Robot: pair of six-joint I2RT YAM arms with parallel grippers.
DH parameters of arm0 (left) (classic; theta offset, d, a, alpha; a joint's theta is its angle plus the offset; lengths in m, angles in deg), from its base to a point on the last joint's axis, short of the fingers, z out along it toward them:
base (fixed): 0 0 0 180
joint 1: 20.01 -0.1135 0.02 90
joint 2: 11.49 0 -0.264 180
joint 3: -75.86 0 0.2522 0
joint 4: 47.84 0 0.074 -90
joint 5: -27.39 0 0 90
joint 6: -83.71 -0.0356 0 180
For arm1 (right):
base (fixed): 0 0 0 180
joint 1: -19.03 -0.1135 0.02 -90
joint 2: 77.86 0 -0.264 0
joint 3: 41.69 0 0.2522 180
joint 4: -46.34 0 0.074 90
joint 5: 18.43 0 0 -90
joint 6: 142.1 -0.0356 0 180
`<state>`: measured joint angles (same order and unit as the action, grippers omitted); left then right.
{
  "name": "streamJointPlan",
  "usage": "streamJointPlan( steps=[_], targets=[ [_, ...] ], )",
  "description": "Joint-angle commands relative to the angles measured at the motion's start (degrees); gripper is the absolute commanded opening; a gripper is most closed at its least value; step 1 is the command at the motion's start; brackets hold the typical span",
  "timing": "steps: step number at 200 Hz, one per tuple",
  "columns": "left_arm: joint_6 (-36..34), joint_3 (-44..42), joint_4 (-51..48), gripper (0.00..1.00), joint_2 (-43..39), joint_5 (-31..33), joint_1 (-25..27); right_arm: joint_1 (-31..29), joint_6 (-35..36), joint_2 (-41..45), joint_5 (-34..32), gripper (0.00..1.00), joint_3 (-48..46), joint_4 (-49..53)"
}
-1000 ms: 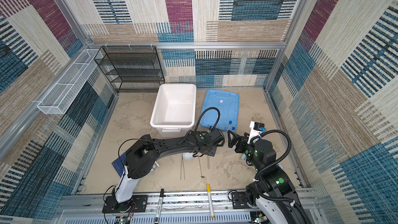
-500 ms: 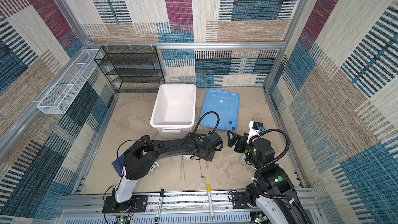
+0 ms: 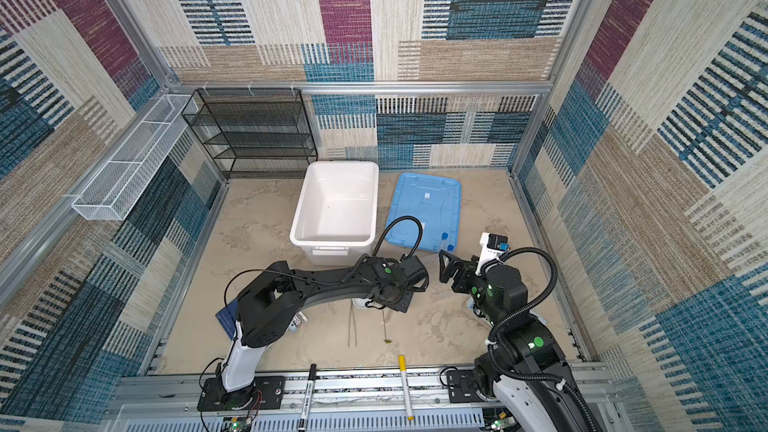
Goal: Organize the chemistry lab equipment
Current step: 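Lower the left gripper and close it on the tube, then lift the tube with the left gripper while the right gripper moves toward it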
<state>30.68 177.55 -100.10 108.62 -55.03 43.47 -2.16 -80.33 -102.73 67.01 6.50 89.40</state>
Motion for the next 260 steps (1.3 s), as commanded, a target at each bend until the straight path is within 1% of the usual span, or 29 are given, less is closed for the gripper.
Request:
streamJointPlan(
  steps=[1, 49, 78, 102, 110, 117, 138, 170, 187, 198, 217, 239, 260],
  targets=[
    [-2.05, -0.03, 0.18, 0.15, -0.76, 1.22, -0.03, -0.02, -0.34, -0.1, -0.58, 0.99, 0.08, -1.96],
    [-3.49, 1.79, -0.7, 0.2, 0.41, 1.07, -0.51, -0.01, -0.1, -1.51, -0.34, 1.0, 0.0, -2.23],
    [-3.91, 1.55, -0.25, 0.19, 1.45, -0.69, -1.59, -0.06, -0.53, -1.24, -0.89, 1.0, 0.19, -1.66],
    [-3.99, -1.78, 3.08, 0.18, -1.68, 0.05, -1.78, -0.05, -1.2, -0.71, -1.22, 0.99, 0.11, -1.61],
    [-4.17, -3.43, 5.21, 0.17, -3.13, 0.04, -1.78, -0.04, -1.49, -0.71, -1.23, 1.0, -0.04, -1.82],
    [-4.5, -5.06, 7.84, 0.17, -4.36, -0.17, -1.78, -0.07, -1.78, 0.98, -1.16, 0.99, -0.28, -2.08],
    [-5.3, -9.14, 14.51, 0.16, -7.79, -0.58, -1.78, 0.01, -2.66, 0.66, -0.05, 0.99, -0.62, -2.79],
    [-8.12, -17.5, 29.59, 0.15, -15.34, -2.67, -1.74, 0.01, -3.16, -0.1, 2.04, 0.99, 1.02, -5.39],
    [-9.6, -22.24, 37.85, 0.15, -19.53, -2.98, -1.82, 0.01, -2.1, -5.36, 3.26, 0.99, 4.07, -5.71],
    [-11.07, -24.42, 41.33, 0.15, -21.5, -2.67, -1.82, 0.0, -0.38, -9.15, 5.13, 0.99, 7.03, -4.95],
    [-13.35, -26.96, 45.3, 0.15, -23.87, -2.66, -1.94, 0.23, 2.06, -14.91, 8.17, 0.99, 13.49, -1.37],
    [-14.41, -30.3, 49.26, 0.15, -26.82, -2.14, -1.94, 0.58, 3.86, -17.67, 13.31, 0.99, 18.38, -0.51],
    [-14.83, -31.92, 50.2, 0.14, -29.32, -1.6, -1.9, 0.95, 4.12, -20.68, 19.25, 1.0, 20.78, 0.06]
  ],
)
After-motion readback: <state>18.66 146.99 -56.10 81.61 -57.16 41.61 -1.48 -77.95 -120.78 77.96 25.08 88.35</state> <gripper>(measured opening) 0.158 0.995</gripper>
